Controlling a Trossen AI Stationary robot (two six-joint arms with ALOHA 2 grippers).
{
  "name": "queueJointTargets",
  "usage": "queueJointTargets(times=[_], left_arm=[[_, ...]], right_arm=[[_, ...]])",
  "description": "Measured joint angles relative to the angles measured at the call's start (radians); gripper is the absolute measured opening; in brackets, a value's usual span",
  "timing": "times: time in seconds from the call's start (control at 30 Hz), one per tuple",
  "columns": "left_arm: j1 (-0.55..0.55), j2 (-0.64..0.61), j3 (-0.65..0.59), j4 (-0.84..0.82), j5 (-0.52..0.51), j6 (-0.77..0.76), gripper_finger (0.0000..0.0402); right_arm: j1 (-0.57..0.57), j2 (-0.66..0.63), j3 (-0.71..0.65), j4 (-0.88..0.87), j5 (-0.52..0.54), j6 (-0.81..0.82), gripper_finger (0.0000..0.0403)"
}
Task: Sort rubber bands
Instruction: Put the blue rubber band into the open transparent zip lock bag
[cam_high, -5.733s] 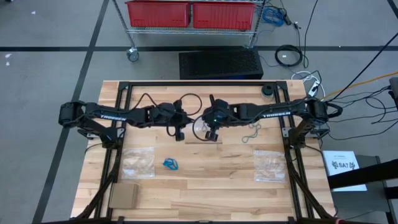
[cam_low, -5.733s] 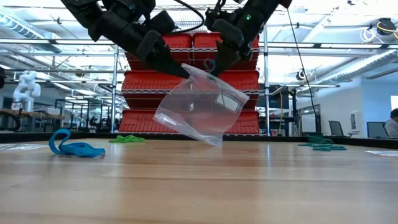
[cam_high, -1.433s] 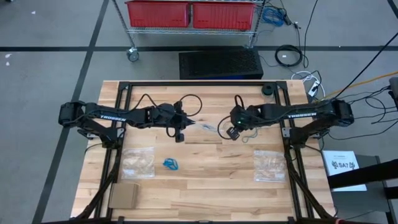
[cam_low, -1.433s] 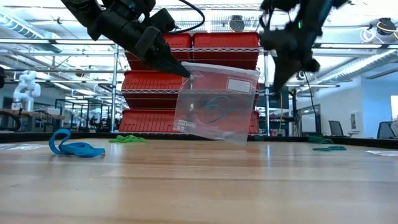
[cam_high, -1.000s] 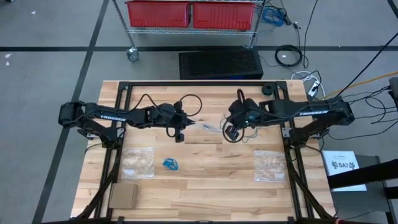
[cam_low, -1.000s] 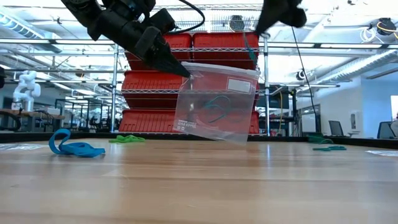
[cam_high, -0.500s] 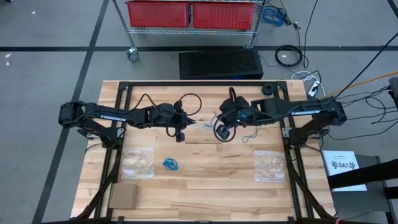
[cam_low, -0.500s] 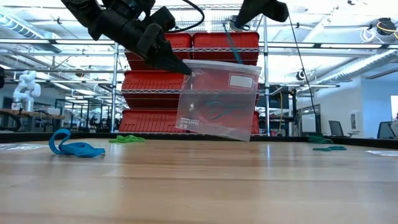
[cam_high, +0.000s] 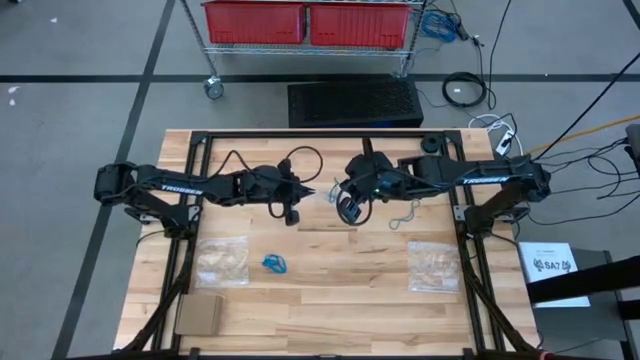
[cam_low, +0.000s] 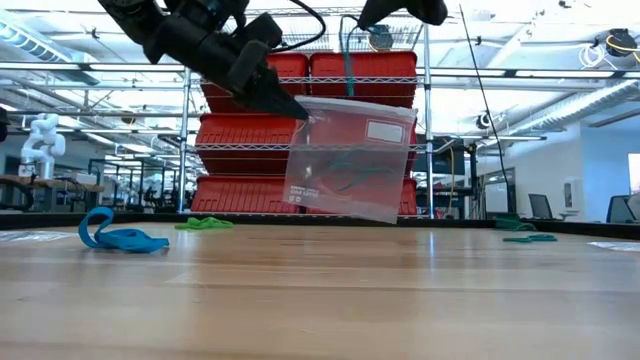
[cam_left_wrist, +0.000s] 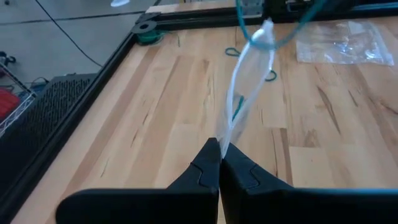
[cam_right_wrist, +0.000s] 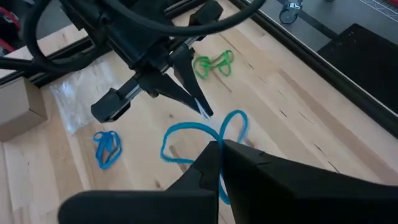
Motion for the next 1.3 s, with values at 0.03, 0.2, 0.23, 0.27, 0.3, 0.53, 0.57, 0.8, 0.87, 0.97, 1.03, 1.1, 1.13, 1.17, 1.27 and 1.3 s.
queueJointTargets(times=[0.03, 0.2, 0.23, 0.27, 0.3, 0.53, 0.57, 0.8, 0.87, 0.97, 1.03, 1.1, 1.13, 1.17, 1.27, 1.3], left_arm=[[0.000, 0.000, 0.000, 0.006, -0.006, 0.000, 0.0000], [0.000, 0.000, 0.000, 0.015, -0.010, 0.000, 0.0000], [0.000, 0.000, 0.000, 0.015, -0.013, 0.000, 0.0000], [0.000, 0.000, 0.000, 0.016, -0.013, -0.001, 0.0000], [0.000, 0.000, 0.000, 0.016, -0.013, -0.001, 0.0000], [0.000, 0.000, 0.000, 0.032, -0.013, -0.022, 0.0000], [0.000, 0.000, 0.000, 0.032, -0.013, -0.024, 0.0000], [0.000, 0.000, 0.000, 0.033, -0.013, -0.024, 0.0000], [0.000, 0.000, 0.000, 0.033, -0.013, -0.024, 0.0000], [0.000, 0.000, 0.000, 0.034, -0.014, -0.024, 0.0000], [0.000, 0.000, 0.000, 0.036, -0.014, -0.024, 0.0000], [0.000, 0.000, 0.000, 0.035, -0.014, -0.025, 0.0000], [0.000, 0.000, 0.000, 0.035, -0.013, -0.025, 0.0000], [-0.001, 0.000, 0.000, 0.035, -0.013, -0.025, 0.0000], [-0.006, 0.000, 0.000, 0.032, -0.014, -0.025, 0.0000], [-0.008, 0.000, 0.000, 0.030, -0.014, -0.025, 0.0000]], right_arm=[[-0.002, 0.000, 0.000, 0.000, 0.001, 0.004, 0.0000], [-0.003, 0.000, 0.001, 0.000, 0.025, 0.013, 0.0000], [-0.003, 0.000, 0.001, 0.000, 0.026, 0.014, 0.0000], [-0.003, 0.000, 0.001, 0.000, 0.026, 0.014, 0.0000], [-0.003, 0.002, 0.001, -0.001, 0.026, 0.016, 0.0000], [-0.003, 0.041, 0.001, -0.013, 0.026, 0.018, 0.0000], [-0.003, 0.047, 0.001, -0.012, 0.026, 0.018, 0.0000], [-0.003, 0.055, 0.001, -0.010, 0.023, 0.025, 0.0000], [-0.003, 0.061, 0.001, -0.011, 0.023, 0.025, 0.0000], [-0.009, 0.090, 0.001, -0.014, 0.022, 0.004, 0.0000], [-0.017, 0.121, 0.001, -0.024, 0.018, -0.017, 0.0000], [-0.029, 0.153, 0.001, -0.032, 0.014, -0.037, 0.0000], [-0.035, 0.168, 0.001, -0.040, 0.014, -0.044, 0.0000], [-0.043, 0.182, 0.001, -0.050, 0.011, -0.051, 0.0000], [-0.068, 0.219, 0.000, -0.065, -0.010, -0.070, 0.0000], [-0.074, 0.227, 0.000, -0.066, -0.011, -0.077, 0.0000]])
